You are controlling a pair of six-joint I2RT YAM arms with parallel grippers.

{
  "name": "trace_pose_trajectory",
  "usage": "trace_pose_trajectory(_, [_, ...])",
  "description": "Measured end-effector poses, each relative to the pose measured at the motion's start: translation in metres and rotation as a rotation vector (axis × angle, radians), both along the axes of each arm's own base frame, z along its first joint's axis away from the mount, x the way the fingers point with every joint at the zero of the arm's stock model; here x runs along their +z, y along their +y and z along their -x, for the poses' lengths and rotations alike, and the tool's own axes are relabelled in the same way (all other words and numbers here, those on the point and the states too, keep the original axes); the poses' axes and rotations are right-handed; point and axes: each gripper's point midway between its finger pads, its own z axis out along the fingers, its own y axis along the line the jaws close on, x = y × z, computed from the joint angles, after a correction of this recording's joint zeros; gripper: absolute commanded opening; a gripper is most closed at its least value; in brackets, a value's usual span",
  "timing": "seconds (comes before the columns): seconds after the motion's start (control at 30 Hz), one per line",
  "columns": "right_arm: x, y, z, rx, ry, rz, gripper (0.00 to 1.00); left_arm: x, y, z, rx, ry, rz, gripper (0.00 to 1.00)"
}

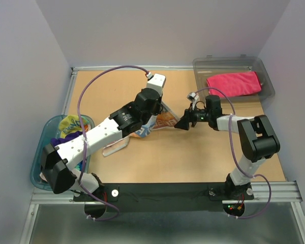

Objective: Fold and stack the towels
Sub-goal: Flatten out the crumpled towel

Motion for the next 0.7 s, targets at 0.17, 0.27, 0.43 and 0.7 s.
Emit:
trace_pose_trajectory(0.17, [0.015,0.007,-0.006,0.045,-0.047,-0.041,0.47,0.000,0.001,-0.001,0.007,-0.002,-0.001,0.00])
trace_pose_trajectory(0.27, [0.018,0.008,-0.005,0.058,-0.052,-0.053,0.33,0.000,0.002,-0.001,0.010,-0.003,-0.002,0.00])
trace_pose_trajectory(0.43, [0.018,0.008,-0.005,0.062,-0.054,-0.054,0.22,0.001,0.005,-0.003,0.030,-0.010,-0.008,0.00])
trace_pose_trajectory(0.7, [0.019,0.007,-0.002,0.073,-0.066,-0.041,0.01,0.002,0.015,-0.010,0.068,-0.017,-0.018,0.00])
